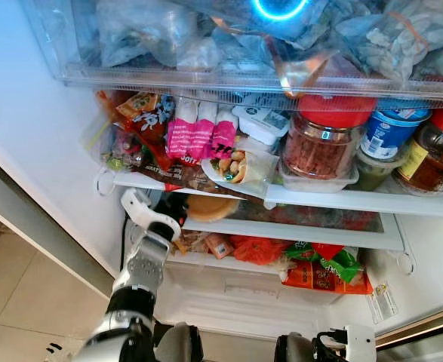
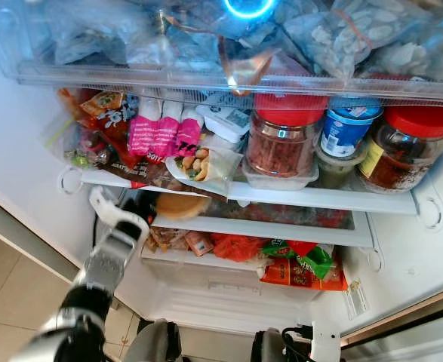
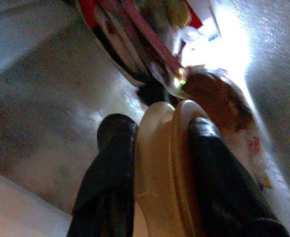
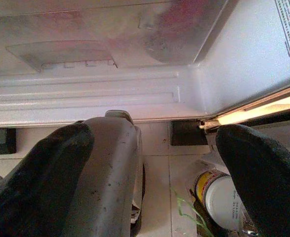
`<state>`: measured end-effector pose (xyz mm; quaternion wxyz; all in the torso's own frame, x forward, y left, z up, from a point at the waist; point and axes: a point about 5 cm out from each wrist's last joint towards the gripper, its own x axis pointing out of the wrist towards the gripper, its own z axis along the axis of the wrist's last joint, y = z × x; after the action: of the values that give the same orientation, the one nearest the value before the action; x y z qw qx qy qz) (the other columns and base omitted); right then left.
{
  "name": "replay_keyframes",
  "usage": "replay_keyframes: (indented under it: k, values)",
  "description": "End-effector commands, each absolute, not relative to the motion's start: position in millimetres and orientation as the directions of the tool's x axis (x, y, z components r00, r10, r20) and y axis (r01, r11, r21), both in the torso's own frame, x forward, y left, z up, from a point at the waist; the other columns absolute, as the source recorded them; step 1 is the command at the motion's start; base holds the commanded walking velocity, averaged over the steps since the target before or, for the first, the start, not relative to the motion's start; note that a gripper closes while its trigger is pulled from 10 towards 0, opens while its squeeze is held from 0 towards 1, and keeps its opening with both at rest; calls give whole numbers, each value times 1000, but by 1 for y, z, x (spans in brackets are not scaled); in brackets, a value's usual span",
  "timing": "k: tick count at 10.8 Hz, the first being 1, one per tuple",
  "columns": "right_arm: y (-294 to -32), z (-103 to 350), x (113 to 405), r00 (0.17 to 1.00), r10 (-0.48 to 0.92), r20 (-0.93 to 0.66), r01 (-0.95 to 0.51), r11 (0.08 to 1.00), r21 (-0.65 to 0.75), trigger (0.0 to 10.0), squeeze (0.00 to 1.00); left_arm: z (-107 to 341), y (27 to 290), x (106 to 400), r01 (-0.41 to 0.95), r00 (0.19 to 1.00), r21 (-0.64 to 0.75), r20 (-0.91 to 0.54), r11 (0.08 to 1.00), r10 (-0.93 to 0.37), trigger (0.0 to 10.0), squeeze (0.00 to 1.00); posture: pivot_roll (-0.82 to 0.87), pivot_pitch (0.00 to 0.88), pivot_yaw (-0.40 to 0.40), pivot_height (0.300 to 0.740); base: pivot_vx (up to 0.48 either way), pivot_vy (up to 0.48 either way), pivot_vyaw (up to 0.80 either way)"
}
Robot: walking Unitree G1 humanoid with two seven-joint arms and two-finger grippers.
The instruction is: Restocking fridge
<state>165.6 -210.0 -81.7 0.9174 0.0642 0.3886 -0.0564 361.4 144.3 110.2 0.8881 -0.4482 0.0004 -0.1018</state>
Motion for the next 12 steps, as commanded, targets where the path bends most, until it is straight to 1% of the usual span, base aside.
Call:
replay_keyframes:
  k: [1,2,3,4,6,7,8,12]
  values:
    - [-209,-95,136,607,-47,-793,165,984,69,10000,0,110,143,364,159,983,-782,70,603,-169,10000,0,-53,168,18,635,0,0,0]
    - [-211,-95,135,608,-51,-792,169,983,67,10000,0,112,139,370,130,988,-770,50,625,-143,10000,0,-63,169,19,635,0,0,0]
    - [-212,-95,134,608,-54,-792,171,983,65,10000,0,112,139,372,103,992,-772,35,627,-121,10000,0,-66,169,17,635,0,0,0]
    - [-214,-95,133,607,-56,-793,172,983,62,10000,0,112,137,376,66,996,-786,9,615,-94,10000,0,-69,175,13,635,0,0,0]
    - [-215,-95,132,605,-56,-794,169,984,59,10000,0,114,138,379,39,998,-803,-1,595,-67,10000,0,-72,177,12,635,0,0,0]
    - [-215,-95,132,606,-56,-794,168,984,59,10000,0,117,138,381,31,999,-816,1,578,-51,10000,541,-72,177,12,635,0,0,0]
    - [-214,-95,132,608,-54,-792,168,984,62,10000,0,119,136,383,32,998,-823,1,567,-55,10000,1000,-74,180,14,635,0,0,0]
    - [-210,-96,132,607,-51,-793,170,983,67,10000,0,114,131,379,104,991,-817,34,568,-133,10000,1000,-62,180,24,635,0,0,0]
